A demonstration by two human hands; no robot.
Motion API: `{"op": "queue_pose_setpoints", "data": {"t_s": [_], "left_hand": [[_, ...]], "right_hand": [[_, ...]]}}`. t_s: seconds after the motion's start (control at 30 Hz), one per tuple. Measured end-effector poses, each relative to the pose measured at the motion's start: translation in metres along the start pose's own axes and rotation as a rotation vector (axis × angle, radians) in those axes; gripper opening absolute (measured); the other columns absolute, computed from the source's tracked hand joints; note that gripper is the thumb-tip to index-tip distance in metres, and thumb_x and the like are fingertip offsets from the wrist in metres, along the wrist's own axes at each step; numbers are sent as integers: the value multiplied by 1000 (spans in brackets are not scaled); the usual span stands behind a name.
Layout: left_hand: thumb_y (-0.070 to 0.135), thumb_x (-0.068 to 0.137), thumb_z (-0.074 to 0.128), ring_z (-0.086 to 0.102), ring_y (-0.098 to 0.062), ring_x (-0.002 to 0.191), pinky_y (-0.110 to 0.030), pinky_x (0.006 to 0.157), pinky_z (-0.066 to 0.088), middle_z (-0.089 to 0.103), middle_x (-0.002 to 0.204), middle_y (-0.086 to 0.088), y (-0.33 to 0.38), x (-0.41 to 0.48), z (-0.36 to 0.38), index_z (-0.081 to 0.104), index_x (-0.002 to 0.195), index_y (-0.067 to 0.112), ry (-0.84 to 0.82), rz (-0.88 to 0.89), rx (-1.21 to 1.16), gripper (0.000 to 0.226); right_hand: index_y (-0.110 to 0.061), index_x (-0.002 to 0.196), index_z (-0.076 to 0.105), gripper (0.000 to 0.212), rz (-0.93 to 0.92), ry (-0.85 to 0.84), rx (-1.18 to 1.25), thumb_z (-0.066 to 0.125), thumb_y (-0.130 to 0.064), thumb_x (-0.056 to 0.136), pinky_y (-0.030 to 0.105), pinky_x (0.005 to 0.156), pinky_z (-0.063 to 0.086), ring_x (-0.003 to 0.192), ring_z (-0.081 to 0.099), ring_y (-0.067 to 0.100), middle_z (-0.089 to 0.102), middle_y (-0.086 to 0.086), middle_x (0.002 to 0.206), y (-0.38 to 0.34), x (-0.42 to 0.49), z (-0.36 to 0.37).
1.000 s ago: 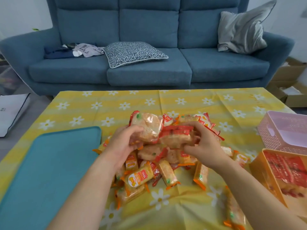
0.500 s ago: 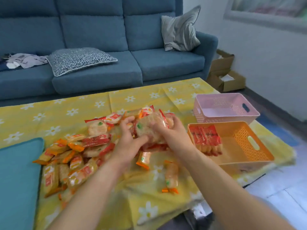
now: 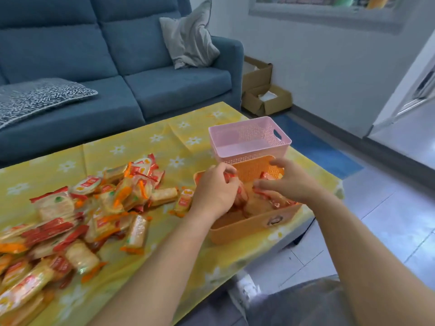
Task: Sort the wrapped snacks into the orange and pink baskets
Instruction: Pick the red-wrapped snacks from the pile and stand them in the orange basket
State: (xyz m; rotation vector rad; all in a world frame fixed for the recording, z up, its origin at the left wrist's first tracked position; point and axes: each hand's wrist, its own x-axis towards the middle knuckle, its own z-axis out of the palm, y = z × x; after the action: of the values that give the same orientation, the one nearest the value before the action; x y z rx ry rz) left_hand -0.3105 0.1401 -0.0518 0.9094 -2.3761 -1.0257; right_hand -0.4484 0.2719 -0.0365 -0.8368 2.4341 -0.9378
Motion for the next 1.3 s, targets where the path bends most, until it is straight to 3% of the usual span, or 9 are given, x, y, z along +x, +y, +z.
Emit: {"op": "queue_pose_setpoints", "data": {"t_s": [0.1, 0.2, 0.37, 0.5, 0.63, 0.83, 0.97, 1.17, 1.3], "left_hand": [[14, 89, 58, 61, -15, 98, -27, 86, 45, 67, 102, 9, -3, 5, 8, 69, 98, 29, 14, 99, 121, 20], [20, 90, 58, 60, -18, 105, -33, 90, 45, 71, 110, 11, 0, 11, 13, 69, 108, 32, -8, 247, 341, 25], [32, 86, 66, 51, -27, 116, -36, 97, 41, 61, 126, -1, 15, 17, 22, 52, 138, 34, -290, 294, 600, 54], [27, 88, 65, 55, -24, 110, -35, 89, 44, 60, 102, 7, 2, 25, 27, 54, 131, 35, -255, 280, 563, 45], [27, 81, 68, 52, -15, 104, -38, 87, 50, 56, 95, 24, -18, 31, 27, 51, 130, 34, -245, 247, 391, 52], [23, 77, 75, 57, -16, 97, -29, 79, 46, 57, 120, 13, -28, 39, 33, 42, 138, 33, -184, 172, 191, 70], [34, 74, 75, 45, -23, 122, -38, 100, 42, 49, 138, 4, -24, 40, 36, 36, 144, 39, -127, 245, 254, 80], [57, 78, 69, 43, -22, 114, -41, 96, 39, 51, 126, 10, -23, 43, 44, 53, 120, 43, -137, 236, 464, 47], [47, 81, 65, 40, -24, 119, -40, 95, 34, 51, 126, 8, -23, 42, 45, 54, 119, 39, -102, 245, 538, 40]], "right_hand": [[-21, 125, 65, 30, -68, 170, 32, 60, -25, 96, 34, 91, 46, 113, 61, 21, 67, -1, 125, 8, 11, -6], [-16, 110, 71, 27, -115, 134, -128, 53, -7, 91, 33, 81, 50, 98, 64, 23, 69, -1, 104, 12, 18, -4], [-25, 112, 69, 41, -139, -153, -496, 75, -29, 72, 39, 79, 59, 88, 65, 21, 68, -4, 96, 11, 28, 20], [-20, 94, 72, 21, -205, -150, -614, 77, -28, 75, 36, 69, 58, 80, 64, 21, 68, -2, 85, 7, 35, 23], [-16, 83, 69, 13, -172, -154, -502, 73, -28, 78, 37, 66, 53, 76, 61, 21, 63, -1, 77, 8, 41, 3], [-14, 71, 52, 21, -48, 209, 45, 62, -25, 85, 29, 49, 44, 49, 54, 15, 52, 1, 60, 2, 45, -6], [-14, 60, 43, 35, -119, 231, -56, 66, -26, 84, 39, 53, 45, 57, 54, 26, 47, 2, 54, -2, 51, 23], [-1, 83, 74, 27, -79, -84, -183, 57, -22, 89, 40, 67, 59, 73, 67, 27, 72, 19, 83, 4, 60, 22], [-25, 100, 70, 22, -86, -120, -484, 68, -24, 78, 43, 79, 60, 88, 66, 24, 70, 0, 95, 11, 49, 15]]}}
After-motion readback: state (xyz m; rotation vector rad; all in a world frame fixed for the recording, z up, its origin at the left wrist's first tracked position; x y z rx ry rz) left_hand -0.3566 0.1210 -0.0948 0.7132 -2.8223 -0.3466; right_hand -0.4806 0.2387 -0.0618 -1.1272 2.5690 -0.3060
